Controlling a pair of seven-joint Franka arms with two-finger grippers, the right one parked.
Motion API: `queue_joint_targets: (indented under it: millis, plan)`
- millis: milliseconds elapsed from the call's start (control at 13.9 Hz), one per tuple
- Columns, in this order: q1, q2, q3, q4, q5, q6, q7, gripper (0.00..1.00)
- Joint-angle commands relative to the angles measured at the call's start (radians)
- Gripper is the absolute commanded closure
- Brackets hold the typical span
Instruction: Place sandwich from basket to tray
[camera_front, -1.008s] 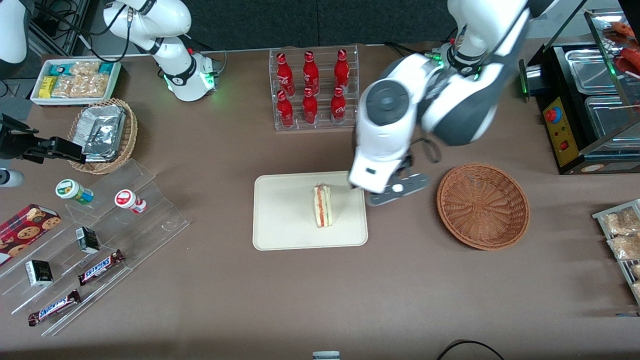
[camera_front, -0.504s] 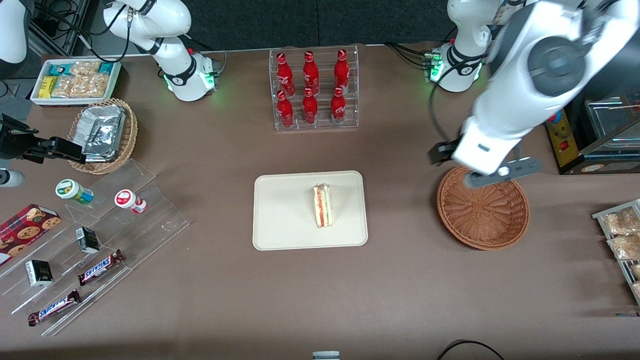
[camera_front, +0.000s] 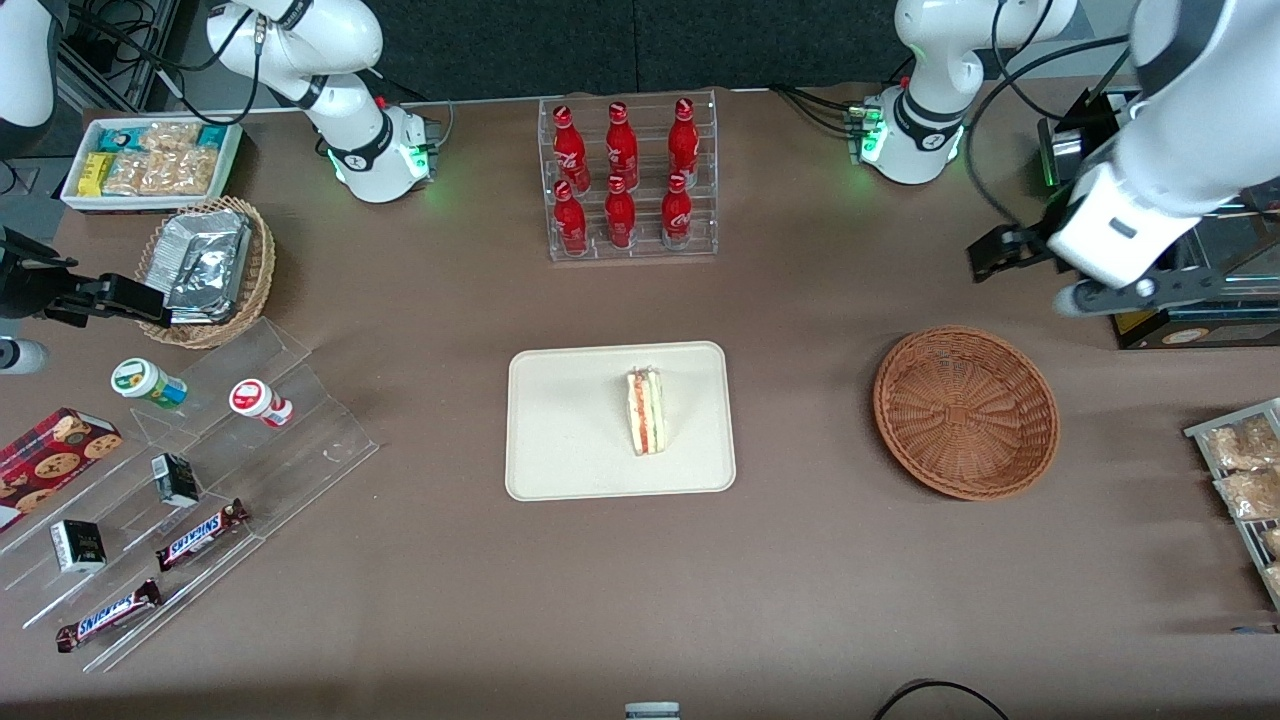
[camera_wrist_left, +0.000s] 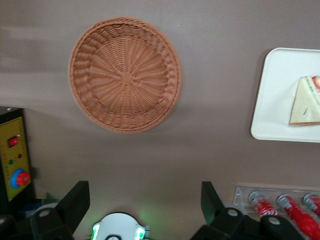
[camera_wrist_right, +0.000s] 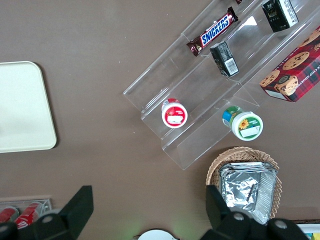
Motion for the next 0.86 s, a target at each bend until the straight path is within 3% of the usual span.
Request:
queue_joint_targets:
  millis: [0,648,792]
  plan:
    - [-0.046,-0.101,0.090,-0.091,-0.015,0.026,0.061,0.01]
    - [-0.046,-0.129,0.171,-0.028,0.005,-0.003,0.069,0.01]
    - [-0.045,-0.127,0.180,-0.025,0.005,-0.005,0.147,0.01]
